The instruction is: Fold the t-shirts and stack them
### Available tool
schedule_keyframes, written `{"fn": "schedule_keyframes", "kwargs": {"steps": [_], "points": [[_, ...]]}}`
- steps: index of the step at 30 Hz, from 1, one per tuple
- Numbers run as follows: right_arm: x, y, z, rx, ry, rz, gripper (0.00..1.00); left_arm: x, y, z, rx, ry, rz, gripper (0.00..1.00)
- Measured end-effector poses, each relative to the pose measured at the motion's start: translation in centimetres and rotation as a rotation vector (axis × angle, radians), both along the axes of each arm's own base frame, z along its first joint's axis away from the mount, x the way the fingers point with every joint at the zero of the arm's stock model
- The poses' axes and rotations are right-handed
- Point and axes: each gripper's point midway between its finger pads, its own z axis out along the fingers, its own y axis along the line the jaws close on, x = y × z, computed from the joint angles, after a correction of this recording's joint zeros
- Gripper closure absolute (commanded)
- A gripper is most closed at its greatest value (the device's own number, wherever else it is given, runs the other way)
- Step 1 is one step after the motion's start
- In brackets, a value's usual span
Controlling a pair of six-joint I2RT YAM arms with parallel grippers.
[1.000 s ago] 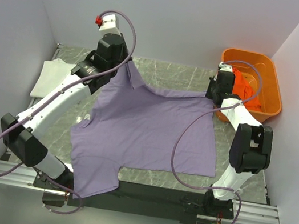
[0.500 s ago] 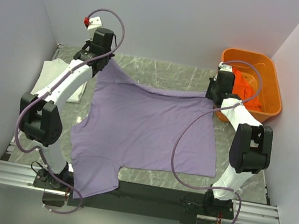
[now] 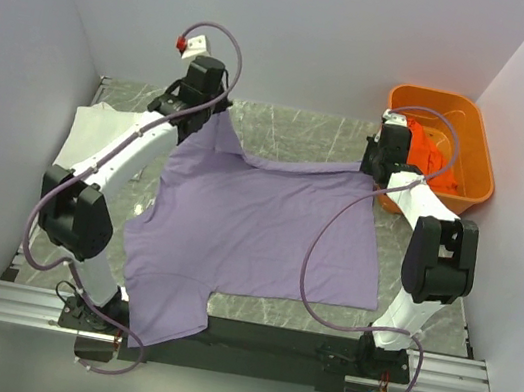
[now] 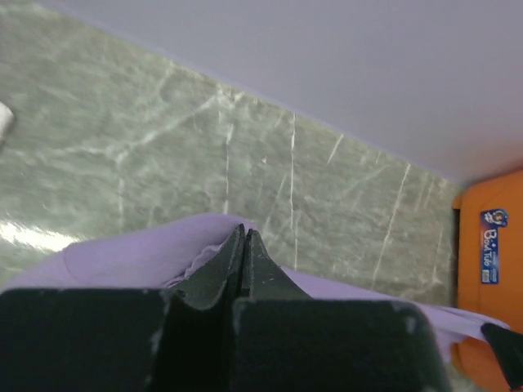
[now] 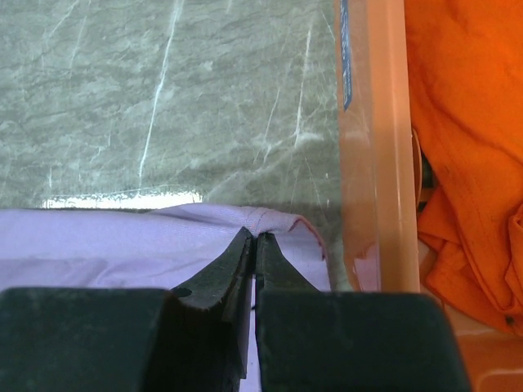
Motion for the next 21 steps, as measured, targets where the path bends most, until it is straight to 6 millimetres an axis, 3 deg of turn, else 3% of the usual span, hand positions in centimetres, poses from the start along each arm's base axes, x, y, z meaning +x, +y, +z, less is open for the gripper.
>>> {"fn": "schedule_keyframes", "kwargs": {"steps": [3,6,10,13,16,19,21], "points": [[-0.1,0.0,-0.1,0.000,0.003,0.000,0.97,-0.7,-0.7,-2.5,-0.051,0.046,-0.001,0.99],[-0.1,0.0,-0.1,0.002,0.004,-0.001,0.97,-2.4,-1.1,-6.7,-0.083,0.130,0.007,0.99],[-0.1,0.0,-0.2,0.006,0.007,-0.004,0.97,-6.5,-4.4,-11.8,-0.152,0.237,-0.063,0.96],[-0.3,0.1,-0.5,0.009,0.014,-0.004,0.97,-9.1,-8.0,-13.4,-0.177,0.284,-0.160,0.90],[-0.3,0.1,-0.5,0.014,0.015,-0.003,0.97,-11.2,-11.5,-13.3,-0.188,0.295,-0.268,0.81],[-0.3,0.2,-0.5,0.018,0.016,-0.001,0.96,-12.6,-14.0,-13.0,-0.204,0.291,-0.364,0.62],[-0.4,0.2,-0.5,0.021,0.016,-0.001,0.96,-13.5,-14.8,-13.4,-0.196,0.301,-0.413,0.38]]}}
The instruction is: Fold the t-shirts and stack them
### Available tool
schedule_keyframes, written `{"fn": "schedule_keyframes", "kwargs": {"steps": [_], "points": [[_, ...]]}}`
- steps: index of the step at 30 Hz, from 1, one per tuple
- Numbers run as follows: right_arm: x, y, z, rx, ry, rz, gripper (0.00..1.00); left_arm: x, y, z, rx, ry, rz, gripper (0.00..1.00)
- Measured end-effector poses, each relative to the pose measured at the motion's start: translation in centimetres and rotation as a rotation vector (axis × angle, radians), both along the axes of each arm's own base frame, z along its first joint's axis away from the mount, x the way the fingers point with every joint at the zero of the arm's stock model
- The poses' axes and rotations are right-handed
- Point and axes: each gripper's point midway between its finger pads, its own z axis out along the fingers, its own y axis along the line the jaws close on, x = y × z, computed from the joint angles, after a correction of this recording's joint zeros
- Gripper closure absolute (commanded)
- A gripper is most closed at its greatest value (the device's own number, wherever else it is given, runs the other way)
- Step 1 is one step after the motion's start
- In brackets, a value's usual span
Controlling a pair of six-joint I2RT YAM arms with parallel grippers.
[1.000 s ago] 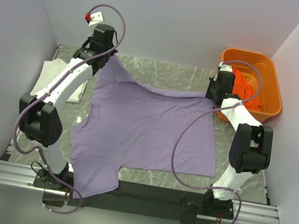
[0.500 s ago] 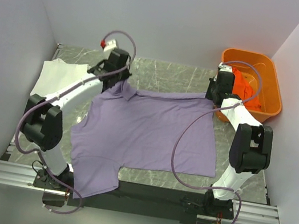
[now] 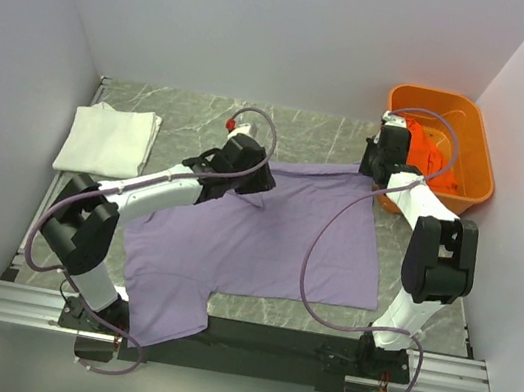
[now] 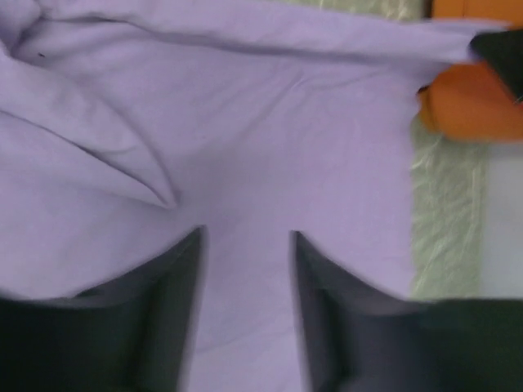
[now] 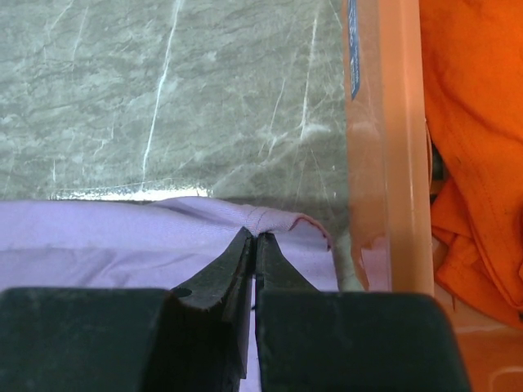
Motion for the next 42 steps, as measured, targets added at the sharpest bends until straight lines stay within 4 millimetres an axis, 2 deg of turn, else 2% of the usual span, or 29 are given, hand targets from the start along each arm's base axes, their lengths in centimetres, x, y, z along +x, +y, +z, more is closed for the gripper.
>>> {"fn": "schedule_keyframes", "kwargs": {"steps": [2,3,7,9,13,15,18,21,25,30,37,42], "points": [[-0.1,0.0,-0.1,0.002,0.002,0.001,0.96,-0.2,0.2,-0.5,0.016,0.005,-0.020,0.19],[-0.2,0.1,-0.3,0.004,0.007,0.000,0.96,-0.2,0.5,-0.7,0.034,0.003,-0.030,0.16],[-0.7,0.1,-1.0,0.006,0.028,0.004,0.96,0.4,2.2,-0.9,0.099,-0.015,-0.049,0.17],[-0.9,0.2,-1.3,0.010,0.035,0.009,0.96,1.5,4.3,-0.9,0.134,-0.013,-0.026,0.18],[-0.9,0.3,-1.2,0.014,0.036,0.014,0.96,5.0,10.4,-0.5,0.200,0.000,0.066,0.20],[-0.9,0.3,-1.1,0.015,0.033,0.015,0.96,6.7,13.0,-0.5,0.235,0.002,0.091,0.17],[-0.9,0.4,-1.1,0.017,0.033,0.018,0.96,8.6,15.1,-1.2,0.313,0.010,0.034,0.11],[-0.9,0.5,-1.1,0.020,0.033,0.021,0.96,9.1,14.9,-2.9,0.396,0.016,-0.123,0.10],[-0.9,0.7,-1.1,0.029,0.034,0.029,0.96,8.2,14.0,-5.4,0.475,0.028,-0.358,0.09],[-1.0,0.8,-1.1,0.034,0.034,0.034,0.96,7.4,13.5,-6.5,0.502,0.019,-0.574,0.15],[-1.0,0.8,-0.9,0.035,0.029,0.034,0.96,7.3,14.3,-7.4,0.516,0.042,-0.681,0.21],[-1.0,0.8,-0.9,0.036,0.029,0.035,0.96,6.5,14.4,-8.7,0.511,0.081,-0.717,0.34]]}}
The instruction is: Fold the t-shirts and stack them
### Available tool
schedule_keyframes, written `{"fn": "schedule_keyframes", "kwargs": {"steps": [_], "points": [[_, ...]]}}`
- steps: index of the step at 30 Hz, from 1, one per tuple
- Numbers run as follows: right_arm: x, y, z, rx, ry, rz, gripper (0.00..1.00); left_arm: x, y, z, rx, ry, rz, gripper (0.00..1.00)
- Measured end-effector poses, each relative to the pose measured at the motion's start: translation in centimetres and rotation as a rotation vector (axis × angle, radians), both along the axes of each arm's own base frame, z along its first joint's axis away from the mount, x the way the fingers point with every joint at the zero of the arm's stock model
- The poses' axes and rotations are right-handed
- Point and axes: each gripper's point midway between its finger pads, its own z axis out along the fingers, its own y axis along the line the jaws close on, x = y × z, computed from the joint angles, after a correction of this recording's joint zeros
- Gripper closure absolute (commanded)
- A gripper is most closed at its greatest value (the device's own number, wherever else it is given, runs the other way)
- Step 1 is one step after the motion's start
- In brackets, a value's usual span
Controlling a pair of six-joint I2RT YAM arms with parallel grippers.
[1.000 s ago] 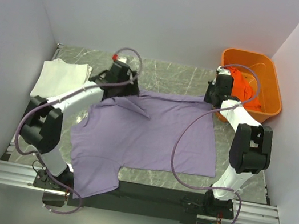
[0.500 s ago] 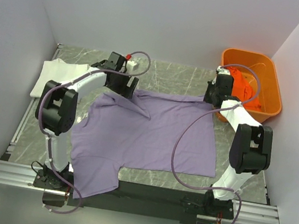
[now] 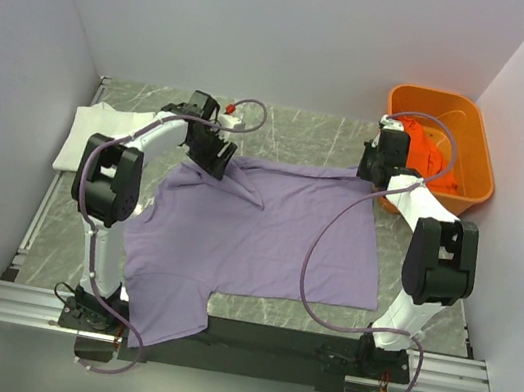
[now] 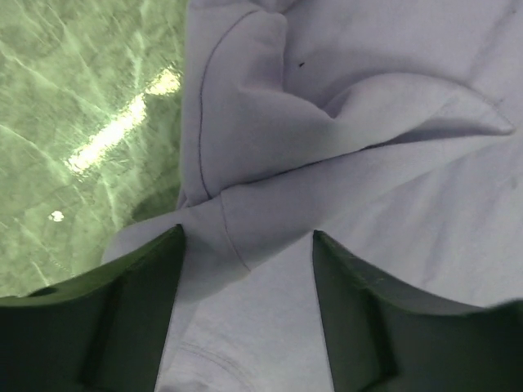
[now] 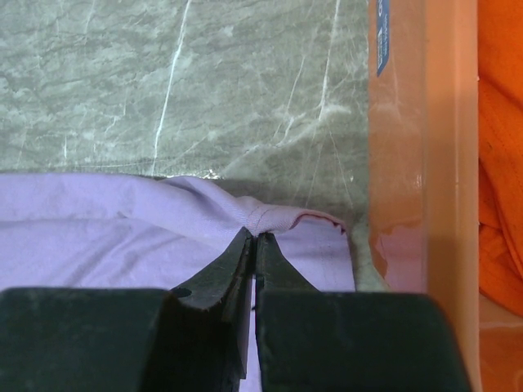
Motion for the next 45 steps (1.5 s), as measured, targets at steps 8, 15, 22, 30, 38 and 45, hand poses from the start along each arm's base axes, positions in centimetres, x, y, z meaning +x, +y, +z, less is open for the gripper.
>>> {"fn": "schedule_keyframes", "kwargs": {"steps": [8,15,22,30,38,45], "points": [[0.0,0.0,0.0,0.004,0.000,-0.001,0.96,-0.2,0.1,-0.2,0.009,0.004,-0.016,0.99],[0.0,0.0,0.0,0.004,0.000,-0.002,0.96,0.6,1.8,-0.1,0.055,-0.043,0.034,0.99],[0.0,0.1,0.0,0.009,0.001,-0.006,0.96,5.0,7.4,2.5,0.137,-0.218,0.297,0.99],[0.2,0.2,0.3,0.015,-0.004,0.000,0.96,7.5,11.3,3.7,0.197,-0.309,0.643,0.99],[0.1,0.2,-0.1,0.016,0.005,-0.005,0.96,10.0,15.8,6.5,0.258,-0.420,0.999,0.87],[0.5,0.0,-0.3,0.022,0.016,-0.032,0.89,11.0,14.9,7.7,0.220,-0.463,1.075,0.30]]}}
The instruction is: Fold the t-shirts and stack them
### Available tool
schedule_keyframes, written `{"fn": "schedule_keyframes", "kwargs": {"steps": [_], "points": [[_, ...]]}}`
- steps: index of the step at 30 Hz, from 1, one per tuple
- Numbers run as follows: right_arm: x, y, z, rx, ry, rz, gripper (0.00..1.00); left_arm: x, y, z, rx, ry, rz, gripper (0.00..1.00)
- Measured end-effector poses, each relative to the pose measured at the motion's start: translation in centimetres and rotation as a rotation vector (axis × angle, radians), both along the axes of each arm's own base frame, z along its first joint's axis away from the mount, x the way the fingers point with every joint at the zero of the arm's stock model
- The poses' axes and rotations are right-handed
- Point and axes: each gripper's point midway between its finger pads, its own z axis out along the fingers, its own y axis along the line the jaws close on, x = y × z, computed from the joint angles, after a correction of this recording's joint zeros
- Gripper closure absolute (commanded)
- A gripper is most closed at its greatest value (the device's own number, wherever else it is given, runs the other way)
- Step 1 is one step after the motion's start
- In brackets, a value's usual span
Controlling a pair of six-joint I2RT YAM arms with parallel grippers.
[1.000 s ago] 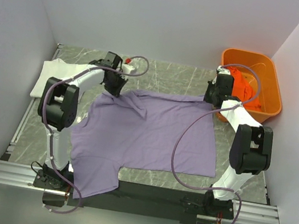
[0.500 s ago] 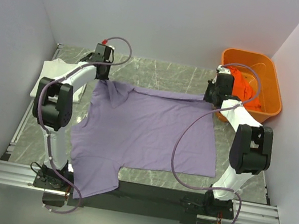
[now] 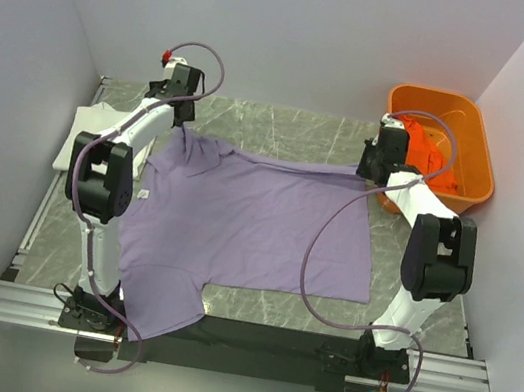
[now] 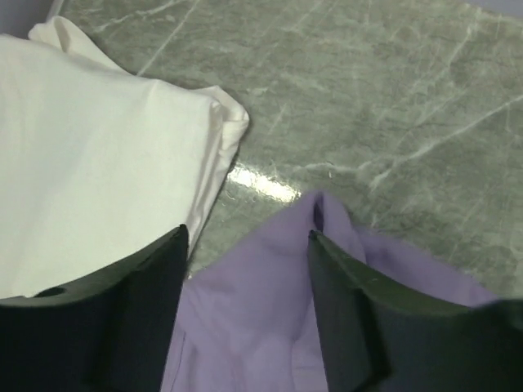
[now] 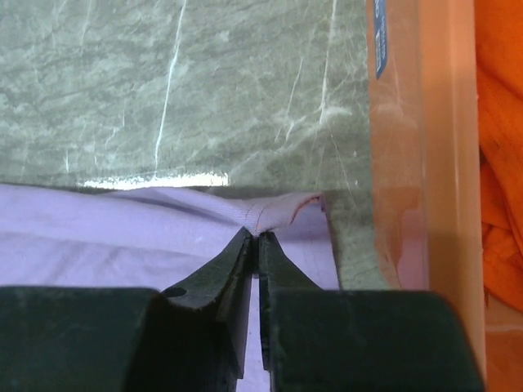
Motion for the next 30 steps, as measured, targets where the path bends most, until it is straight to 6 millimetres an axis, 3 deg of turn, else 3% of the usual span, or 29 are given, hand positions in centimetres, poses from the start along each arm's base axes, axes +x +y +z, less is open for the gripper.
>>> {"fn": "schedule_keyframes", "kwargs": {"steps": [2,3,4,8,13,18,25,27,30], "points": [[0.2,0.0,0.1,0.004,-0.002,-0.007,0.80,-0.1,-0.5,-0.3,-0.017,-0.003,0.007,0.11],[0.2,0.0,0.1,0.005,-0.002,-0.012,0.76,-0.2,-0.6,-0.4,-0.021,-0.002,0.009,0.05],[0.2,-0.1,0.1,0.006,-0.001,-0.017,0.65,-0.5,-0.7,-0.6,-0.030,-0.001,0.014,0.03],[0.3,-0.1,0.4,0.018,0.002,-0.037,0.54,-3.4,-0.4,-1.7,-0.063,0.043,0.046,0.06],[-0.5,1.0,1.2,0.081,0.008,-0.062,0.48,-8.9,-1.0,-0.8,-0.155,0.063,0.049,0.11],[-4.9,3.7,0.8,0.170,0.072,-0.071,0.47,-14.6,-2.8,-1.5,-0.270,0.094,0.033,0.12],[-13.1,6.5,-3.9,0.232,0.274,-0.036,0.47,-22.9,-3.4,-8.1,-0.382,0.278,0.090,0.16],[-14.1,6.5,-4.6,0.236,0.306,-0.039,0.47,-23.8,-3.7,-8.6,-0.414,0.296,0.108,0.18],[-13.6,6.8,-4.1,0.258,0.295,-0.046,0.48,-23.0,-4.4,-7.9,-0.472,0.253,0.120,0.23]]}}
